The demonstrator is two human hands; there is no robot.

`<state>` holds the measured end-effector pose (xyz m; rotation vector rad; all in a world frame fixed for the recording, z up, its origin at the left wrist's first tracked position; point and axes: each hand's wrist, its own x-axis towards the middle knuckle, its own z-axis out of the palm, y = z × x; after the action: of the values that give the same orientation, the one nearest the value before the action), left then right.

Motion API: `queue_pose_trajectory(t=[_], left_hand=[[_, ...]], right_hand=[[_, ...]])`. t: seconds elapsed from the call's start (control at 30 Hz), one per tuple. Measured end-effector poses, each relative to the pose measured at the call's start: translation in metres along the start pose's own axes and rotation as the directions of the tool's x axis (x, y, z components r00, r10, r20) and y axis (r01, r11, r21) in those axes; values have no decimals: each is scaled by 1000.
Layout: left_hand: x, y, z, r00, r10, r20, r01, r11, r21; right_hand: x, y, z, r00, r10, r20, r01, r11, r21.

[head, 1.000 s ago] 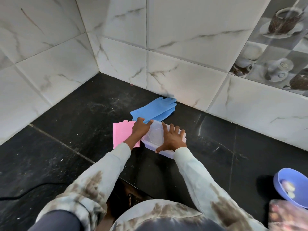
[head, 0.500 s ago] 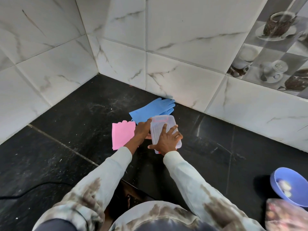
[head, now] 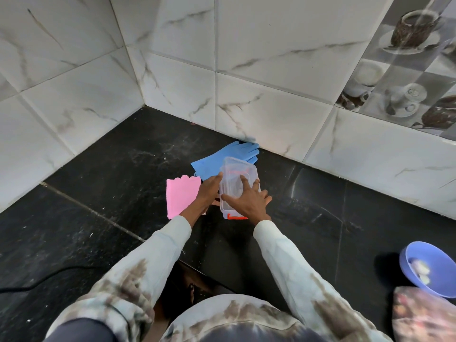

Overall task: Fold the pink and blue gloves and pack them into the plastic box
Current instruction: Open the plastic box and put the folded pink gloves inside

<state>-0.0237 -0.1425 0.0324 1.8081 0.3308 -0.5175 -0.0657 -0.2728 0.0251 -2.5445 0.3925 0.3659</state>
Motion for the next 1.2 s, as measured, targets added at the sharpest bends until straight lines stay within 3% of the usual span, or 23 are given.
queue_pose_trajectory(t=[0.1, 0.17, 0.2, 0.27, 0.33, 0.4, 0.57, 0.7, 0.83, 0.93, 1.03, 1.2], left_hand=[[3, -4, -1, 994, 65, -88, -55, 993, 105], [7, -7, -3, 985, 114, -128, -86, 974, 208], [8, -8, -4, 979, 136, -150, -96, 964, 249], [9, -10, -5, 969, 164, -187, -103, 948, 301], [8, -13, -5, 964, 179, -198, -107, 939, 328], [7, -15, -5, 962, 189, -195, -117, 937, 329], [4, -20, 2, 974, 183, -136, -134, 941, 310], [3, -22, 6, 975, 177, -137, -124, 936, 329], [6, -22, 6, 975, 168, -145, -112, 936, 334], [9, -22, 7, 973, 158, -167, -96, 939, 330], [13, -20, 7, 972, 141, -187, -78, 948, 308], [15, -23, -8, 951, 159, -266, -63, 939, 338]], right_hand=[[2, 4, -6, 999, -10, -31, 16, 978, 210], [3, 9, -12, 999, -21, -24, 29, 896, 443], [4, 12, -16, 1000, -28, -5, 25, 790, 613], [7, 21, -25, 999, 5, 36, -34, 451, 892], [8, 36, -35, 994, 94, 48, -64, 172, 983], [12, 51, -36, 987, 152, 42, -54, 74, 996], [21, 72, -26, 919, 394, -25, -72, 229, 971], [22, 86, -26, 850, 523, -64, -90, 263, 961], [22, 101, -27, 793, 595, -131, -122, 365, 923], [22, 101, -24, 813, 546, -202, -173, 558, 812], [21, 91, -22, 811, 492, -316, -267, 792, 549], [27, 45, -16, 864, 199, -462, -124, 974, 189]])
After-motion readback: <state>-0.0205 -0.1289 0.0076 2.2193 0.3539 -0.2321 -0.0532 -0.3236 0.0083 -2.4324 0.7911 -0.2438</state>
